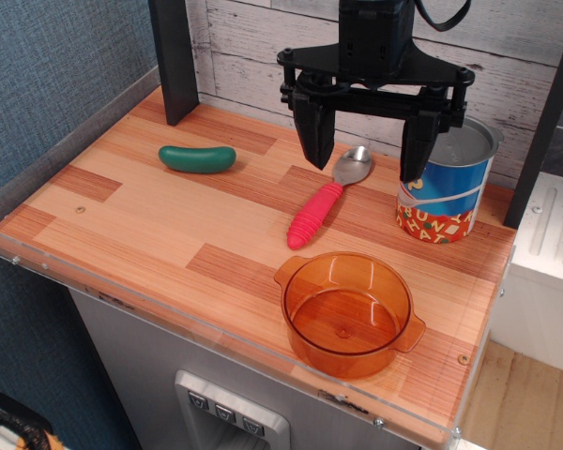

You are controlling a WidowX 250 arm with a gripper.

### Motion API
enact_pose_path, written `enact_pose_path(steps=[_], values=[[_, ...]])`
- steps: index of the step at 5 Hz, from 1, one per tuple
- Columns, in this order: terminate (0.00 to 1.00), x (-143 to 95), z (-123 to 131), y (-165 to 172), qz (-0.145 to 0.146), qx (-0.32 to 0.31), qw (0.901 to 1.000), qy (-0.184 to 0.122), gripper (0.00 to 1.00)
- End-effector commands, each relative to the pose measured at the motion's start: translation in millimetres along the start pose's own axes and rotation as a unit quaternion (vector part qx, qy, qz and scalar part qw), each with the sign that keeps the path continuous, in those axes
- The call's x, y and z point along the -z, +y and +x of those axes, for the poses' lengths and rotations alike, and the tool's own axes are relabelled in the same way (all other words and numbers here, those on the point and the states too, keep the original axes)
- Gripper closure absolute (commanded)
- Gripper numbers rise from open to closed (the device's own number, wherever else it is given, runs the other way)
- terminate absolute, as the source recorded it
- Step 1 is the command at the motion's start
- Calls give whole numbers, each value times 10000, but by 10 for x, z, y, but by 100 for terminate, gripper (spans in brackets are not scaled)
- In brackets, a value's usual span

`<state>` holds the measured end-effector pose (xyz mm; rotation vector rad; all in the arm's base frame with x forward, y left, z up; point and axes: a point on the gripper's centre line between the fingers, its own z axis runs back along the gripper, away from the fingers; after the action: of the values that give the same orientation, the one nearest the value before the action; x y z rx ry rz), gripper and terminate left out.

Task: Pick up the crock pot and place it in front of the cucumber

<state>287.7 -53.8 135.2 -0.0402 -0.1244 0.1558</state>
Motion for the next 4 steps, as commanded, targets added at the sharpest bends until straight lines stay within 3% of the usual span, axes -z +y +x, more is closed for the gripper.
enact_pose_path(steps=[1, 2, 3, 4], values=[[0, 0, 0, 0, 0, 0, 10000, 0, 0], [0, 117, -48, -38, -17, -655, 9978, -125, 0], [0, 279, -137, -162, -48, -1613, 9864, -302, 0], [0, 495, -196, -248, -87, -2501, 9674, -383, 0]])
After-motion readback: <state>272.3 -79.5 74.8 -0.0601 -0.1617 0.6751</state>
